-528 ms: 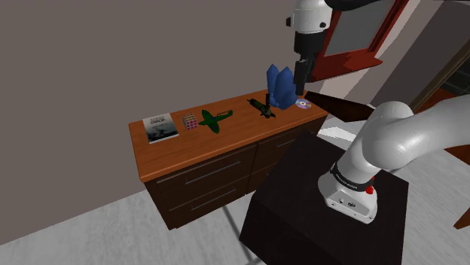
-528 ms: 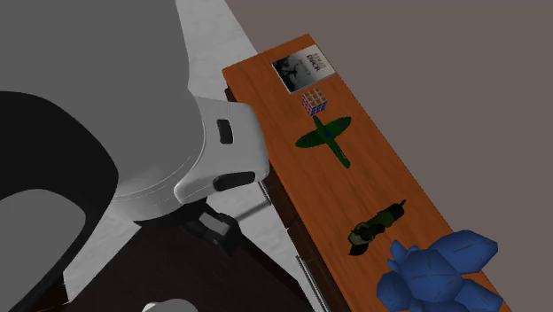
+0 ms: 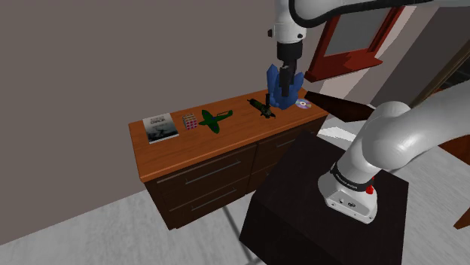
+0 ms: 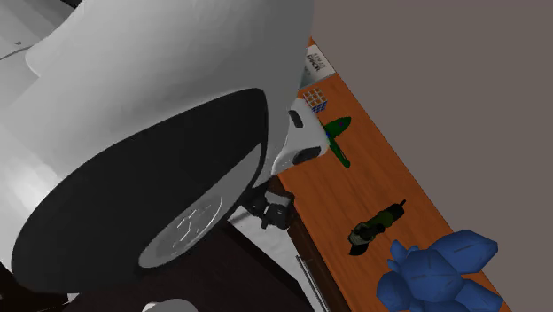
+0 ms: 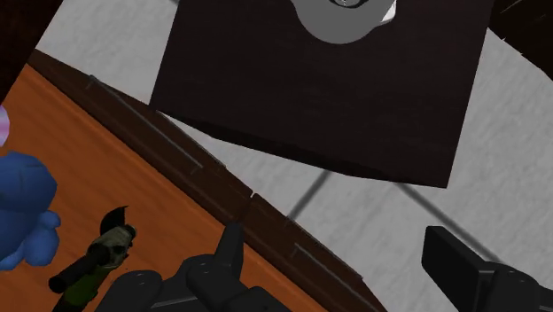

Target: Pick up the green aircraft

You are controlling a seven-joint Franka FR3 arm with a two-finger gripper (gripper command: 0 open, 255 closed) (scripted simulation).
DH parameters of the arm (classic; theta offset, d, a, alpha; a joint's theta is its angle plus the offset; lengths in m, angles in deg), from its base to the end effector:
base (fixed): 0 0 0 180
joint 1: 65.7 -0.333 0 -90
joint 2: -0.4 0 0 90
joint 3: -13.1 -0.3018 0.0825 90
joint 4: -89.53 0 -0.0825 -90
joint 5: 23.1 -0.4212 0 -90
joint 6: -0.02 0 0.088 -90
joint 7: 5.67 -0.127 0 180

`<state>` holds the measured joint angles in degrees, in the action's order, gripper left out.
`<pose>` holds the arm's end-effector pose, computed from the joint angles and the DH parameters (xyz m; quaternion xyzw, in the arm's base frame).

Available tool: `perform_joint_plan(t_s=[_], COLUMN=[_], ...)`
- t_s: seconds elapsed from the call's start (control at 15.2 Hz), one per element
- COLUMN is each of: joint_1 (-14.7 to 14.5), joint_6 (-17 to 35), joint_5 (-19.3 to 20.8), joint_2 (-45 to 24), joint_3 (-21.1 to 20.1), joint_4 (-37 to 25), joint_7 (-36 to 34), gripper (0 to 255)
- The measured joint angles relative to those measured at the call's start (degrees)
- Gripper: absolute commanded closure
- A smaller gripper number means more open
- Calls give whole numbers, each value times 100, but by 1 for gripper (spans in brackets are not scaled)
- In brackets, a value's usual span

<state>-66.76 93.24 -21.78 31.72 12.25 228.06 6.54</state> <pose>0.3949 0.0104 0.4434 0.9849 0.1225 -0.1227 0.0040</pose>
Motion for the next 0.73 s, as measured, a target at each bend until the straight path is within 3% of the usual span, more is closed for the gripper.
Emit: perform_joint_plan(t_s=[0.73], joint_1=[11], joint_6=[1332], joint_5=[385], joint_2=[-2540], joint_3=[307], joint_4=[-1040], joint_7=[1293], gripper=[0])
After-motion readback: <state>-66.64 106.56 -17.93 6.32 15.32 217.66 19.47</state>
